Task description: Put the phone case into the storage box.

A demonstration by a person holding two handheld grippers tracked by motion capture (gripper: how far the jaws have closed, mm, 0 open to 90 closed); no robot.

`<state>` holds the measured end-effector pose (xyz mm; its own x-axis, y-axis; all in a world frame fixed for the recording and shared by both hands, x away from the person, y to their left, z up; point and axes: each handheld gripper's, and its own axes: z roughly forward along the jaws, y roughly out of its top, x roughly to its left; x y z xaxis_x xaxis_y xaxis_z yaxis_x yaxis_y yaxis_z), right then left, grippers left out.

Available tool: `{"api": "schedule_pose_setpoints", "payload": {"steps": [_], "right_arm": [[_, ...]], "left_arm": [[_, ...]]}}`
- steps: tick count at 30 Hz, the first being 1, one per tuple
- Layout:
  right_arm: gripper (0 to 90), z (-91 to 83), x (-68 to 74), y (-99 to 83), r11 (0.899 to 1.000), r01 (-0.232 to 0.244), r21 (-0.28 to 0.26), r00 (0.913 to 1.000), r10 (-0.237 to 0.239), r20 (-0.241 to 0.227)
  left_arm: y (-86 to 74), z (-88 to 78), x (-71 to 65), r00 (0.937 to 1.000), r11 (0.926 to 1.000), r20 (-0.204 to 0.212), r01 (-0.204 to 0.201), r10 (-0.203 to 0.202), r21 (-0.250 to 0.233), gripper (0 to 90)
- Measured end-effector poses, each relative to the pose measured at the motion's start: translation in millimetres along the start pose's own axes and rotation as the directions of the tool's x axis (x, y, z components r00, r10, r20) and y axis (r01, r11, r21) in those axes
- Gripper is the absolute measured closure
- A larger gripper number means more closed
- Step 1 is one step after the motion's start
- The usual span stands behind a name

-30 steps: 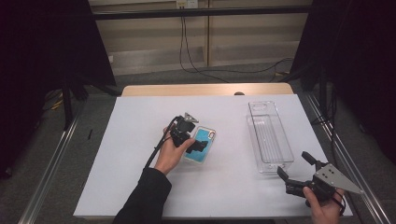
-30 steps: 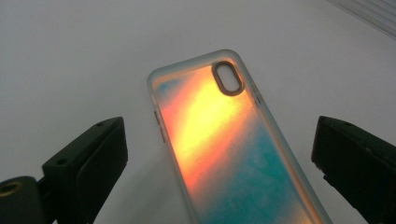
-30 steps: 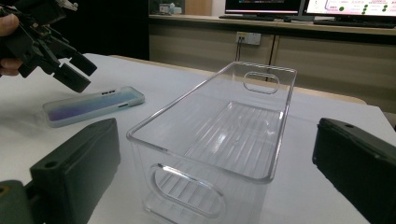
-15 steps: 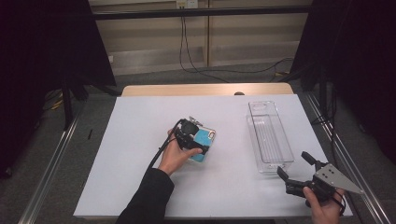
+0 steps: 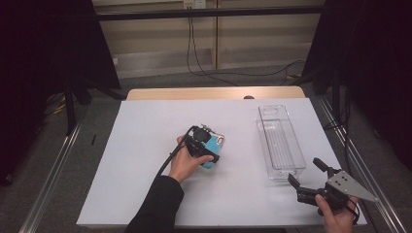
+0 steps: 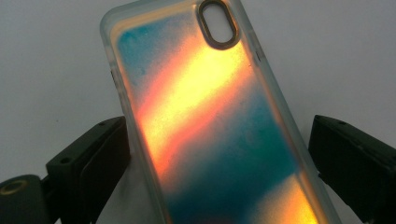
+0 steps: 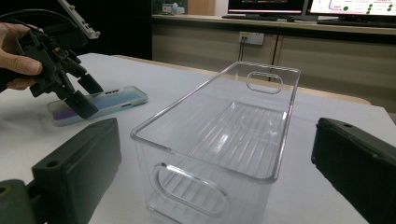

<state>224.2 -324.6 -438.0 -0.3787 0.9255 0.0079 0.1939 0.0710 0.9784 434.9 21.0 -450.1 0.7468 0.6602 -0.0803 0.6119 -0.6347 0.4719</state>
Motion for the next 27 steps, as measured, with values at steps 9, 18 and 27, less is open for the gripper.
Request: {"api": "schedule_pose_setpoints", "payload": {"steps": [9, 18, 27], "right_arm": [[1.2, -0.3, 0.4, 0.0, 1.000, 0.000, -0.001, 1.0000, 0.000, 0.001], [1.2, -0.2, 1.0, 0.2, 1.000, 0.003, 0.001, 1.0000, -0.003, 0.000], [1.2, -0.3, 0.6, -0.1, 1.000, 0.005, 0.001, 1.0000, -0.005, -0.002]], "left_arm": [[-3.1, 2.4, -5.4, 0.9991, 0.9999, -0.043, -0.005, 0.005, -0.009, 4.6], [-10.3, 3.2, -5.1, 0.9988, 0.9977, -0.048, -0.002, -0.002, -0.068, 4.4], [-3.1, -0.4, -7.1, 0.9984, 0.9998, -0.054, 0.015, -0.016, -0.010, 12.5]]}}
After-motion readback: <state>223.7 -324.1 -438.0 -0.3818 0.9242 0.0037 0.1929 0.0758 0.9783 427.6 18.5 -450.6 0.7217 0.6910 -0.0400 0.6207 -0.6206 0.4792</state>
